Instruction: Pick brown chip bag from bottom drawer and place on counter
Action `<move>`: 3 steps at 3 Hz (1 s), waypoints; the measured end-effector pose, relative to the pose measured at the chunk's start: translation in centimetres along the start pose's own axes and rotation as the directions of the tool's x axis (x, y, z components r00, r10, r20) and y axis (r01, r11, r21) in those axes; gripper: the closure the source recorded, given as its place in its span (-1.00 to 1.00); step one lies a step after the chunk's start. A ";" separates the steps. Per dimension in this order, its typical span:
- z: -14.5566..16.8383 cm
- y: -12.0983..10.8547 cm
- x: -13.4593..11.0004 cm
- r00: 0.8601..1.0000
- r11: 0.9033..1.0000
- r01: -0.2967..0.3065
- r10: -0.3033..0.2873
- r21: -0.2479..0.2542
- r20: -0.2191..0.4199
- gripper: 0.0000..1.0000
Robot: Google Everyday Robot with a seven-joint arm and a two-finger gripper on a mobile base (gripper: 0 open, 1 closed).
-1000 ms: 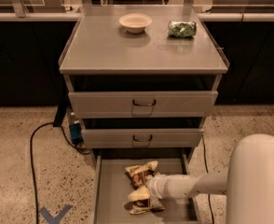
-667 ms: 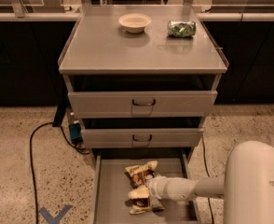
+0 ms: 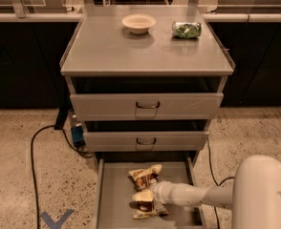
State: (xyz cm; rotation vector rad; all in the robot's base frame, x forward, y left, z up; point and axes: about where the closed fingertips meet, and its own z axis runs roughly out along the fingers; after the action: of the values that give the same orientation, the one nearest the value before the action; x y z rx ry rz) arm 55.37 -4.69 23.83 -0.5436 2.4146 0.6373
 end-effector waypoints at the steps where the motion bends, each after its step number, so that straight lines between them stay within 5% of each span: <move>1: 3.5 -0.3 0.9 1.000 1.000 0.005 -0.005 -0.012 -0.023 -1.00; 2: 8.8 -0.2 2.1 0.997 0.999 0.024 -0.028 -0.047 -0.074 -1.00; 3: 9.3 -1.2 1.4 0.998 0.999 0.018 -0.021 -0.034 -0.065 -0.63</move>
Offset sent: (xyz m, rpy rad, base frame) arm 0.0436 0.0709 -0.1353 -0.0274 0.1061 0.1356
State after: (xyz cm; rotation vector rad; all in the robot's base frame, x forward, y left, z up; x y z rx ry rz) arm 58.87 -0.89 15.87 -0.6100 2.4602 0.6623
